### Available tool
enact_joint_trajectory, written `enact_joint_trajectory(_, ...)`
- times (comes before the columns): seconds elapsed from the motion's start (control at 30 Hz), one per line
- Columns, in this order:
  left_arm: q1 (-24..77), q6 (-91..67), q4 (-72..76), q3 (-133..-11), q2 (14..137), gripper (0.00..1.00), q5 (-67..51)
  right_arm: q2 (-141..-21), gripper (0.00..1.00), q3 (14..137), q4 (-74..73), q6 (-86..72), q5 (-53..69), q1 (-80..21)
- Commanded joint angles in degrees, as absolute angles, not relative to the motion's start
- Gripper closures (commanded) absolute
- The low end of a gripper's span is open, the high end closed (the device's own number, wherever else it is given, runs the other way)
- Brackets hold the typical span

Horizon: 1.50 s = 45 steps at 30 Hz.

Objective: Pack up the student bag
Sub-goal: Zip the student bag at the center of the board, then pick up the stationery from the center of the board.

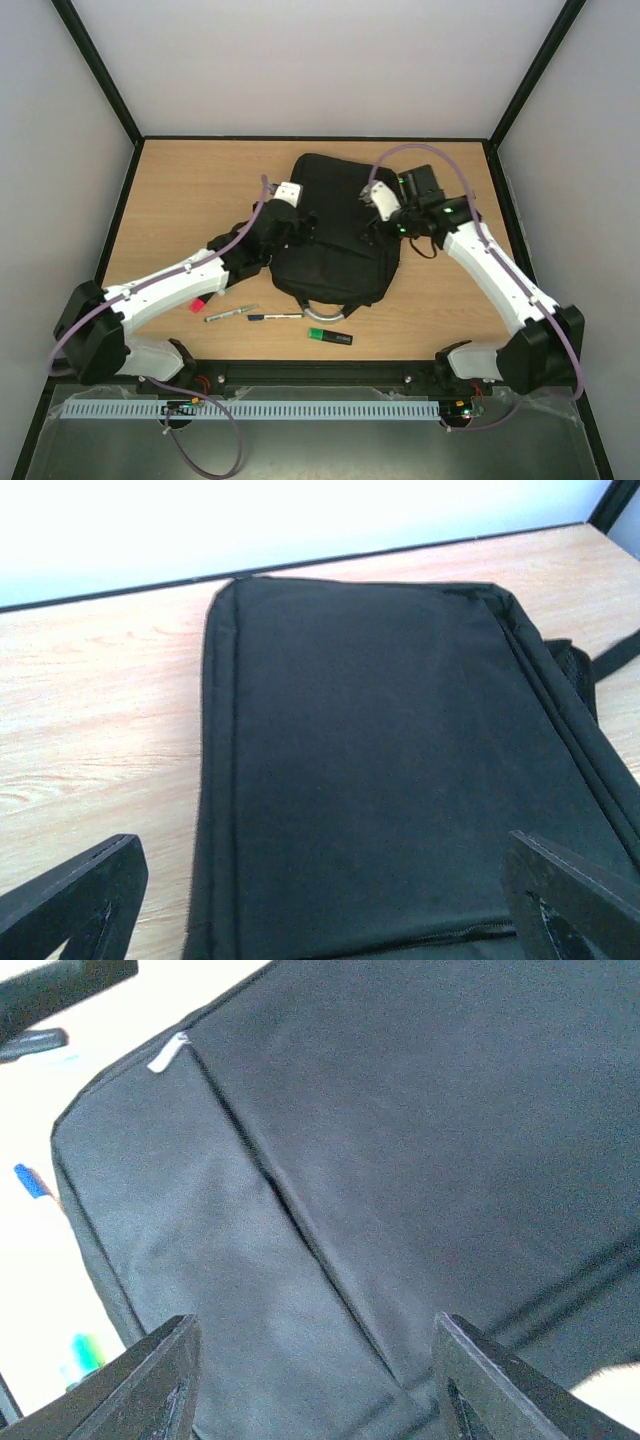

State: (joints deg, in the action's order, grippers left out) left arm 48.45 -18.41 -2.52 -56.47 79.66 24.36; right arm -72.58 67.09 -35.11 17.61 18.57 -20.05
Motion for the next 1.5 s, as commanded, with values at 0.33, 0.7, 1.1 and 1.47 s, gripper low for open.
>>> enact_joint_trajectory(0.33, 40.2, -17.4, -14.2, -51.9, 60.6, 0.00, 30.8, -76.9, 0.37, 60.4, -25.0, 18.5, 27.1, -28.0)
enact_joint_trajectory(0.7, 26.2, -21.1, -33.1, -52.5, 63.7, 0.01, 24.5, -70.7, 0.35, 45.9, -14.0, 22.9, 13.9, -28.0)
enact_joint_trajectory(1.1, 23.3, -25.1, -42.9, -55.4, 73.7, 0.18, 3.1, -71.9, 0.34, 45.6, -14.0, 23.7, 15.3, -27.6)
enact_joint_trajectory(1.47, 23.1, -31.2, -43.4, -51.1, 79.9, 0.46, 6.0, -70.7, 0.35, 44.9, -14.4, 24.7, 16.8, -27.5)
